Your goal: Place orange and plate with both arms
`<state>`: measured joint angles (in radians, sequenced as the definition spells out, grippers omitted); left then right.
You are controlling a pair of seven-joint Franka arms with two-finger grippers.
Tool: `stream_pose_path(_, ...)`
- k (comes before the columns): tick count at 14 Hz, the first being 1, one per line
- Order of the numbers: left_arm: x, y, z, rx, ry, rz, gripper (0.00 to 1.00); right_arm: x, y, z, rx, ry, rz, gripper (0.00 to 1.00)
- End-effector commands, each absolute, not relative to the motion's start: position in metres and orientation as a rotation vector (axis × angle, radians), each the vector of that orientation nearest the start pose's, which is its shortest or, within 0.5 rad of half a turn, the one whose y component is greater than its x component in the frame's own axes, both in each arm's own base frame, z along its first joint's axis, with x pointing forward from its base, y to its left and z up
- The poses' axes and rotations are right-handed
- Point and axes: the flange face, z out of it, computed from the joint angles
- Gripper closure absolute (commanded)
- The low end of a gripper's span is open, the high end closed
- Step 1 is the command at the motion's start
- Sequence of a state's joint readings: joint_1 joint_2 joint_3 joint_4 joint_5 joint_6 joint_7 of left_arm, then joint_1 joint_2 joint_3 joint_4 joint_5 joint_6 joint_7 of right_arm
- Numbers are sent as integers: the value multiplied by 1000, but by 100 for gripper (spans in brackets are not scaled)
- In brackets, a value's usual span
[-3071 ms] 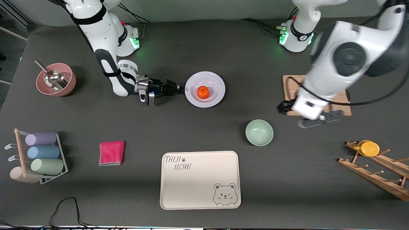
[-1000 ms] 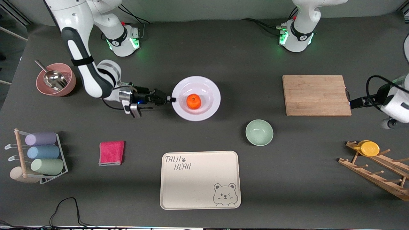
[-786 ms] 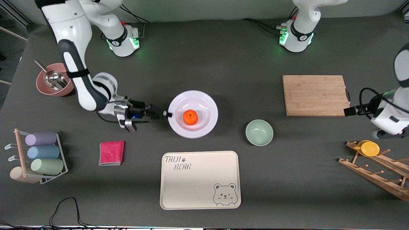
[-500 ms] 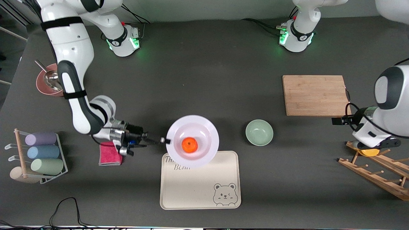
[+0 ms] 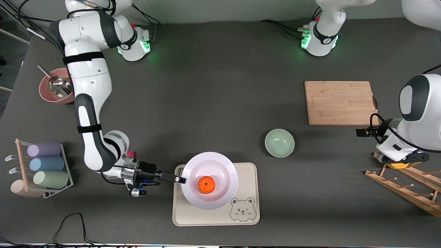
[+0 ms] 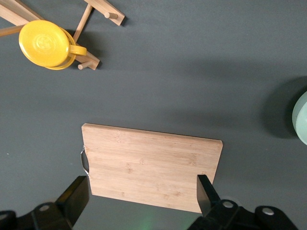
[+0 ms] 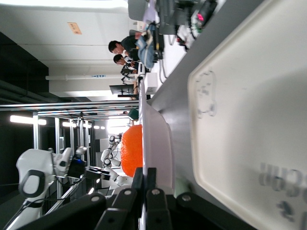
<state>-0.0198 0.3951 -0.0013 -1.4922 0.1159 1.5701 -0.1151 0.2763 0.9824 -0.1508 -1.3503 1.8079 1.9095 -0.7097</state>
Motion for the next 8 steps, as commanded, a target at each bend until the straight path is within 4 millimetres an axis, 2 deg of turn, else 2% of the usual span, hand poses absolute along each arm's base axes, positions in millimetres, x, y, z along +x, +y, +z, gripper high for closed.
stream_pose_path(1,640,0,427,-2954,-87,463,0,730,192,143,-1749,171,-147,100)
stream_pose_path(8,640,0,424,-2956,-49,480,0,724,187,98,-1797,162,-178,100)
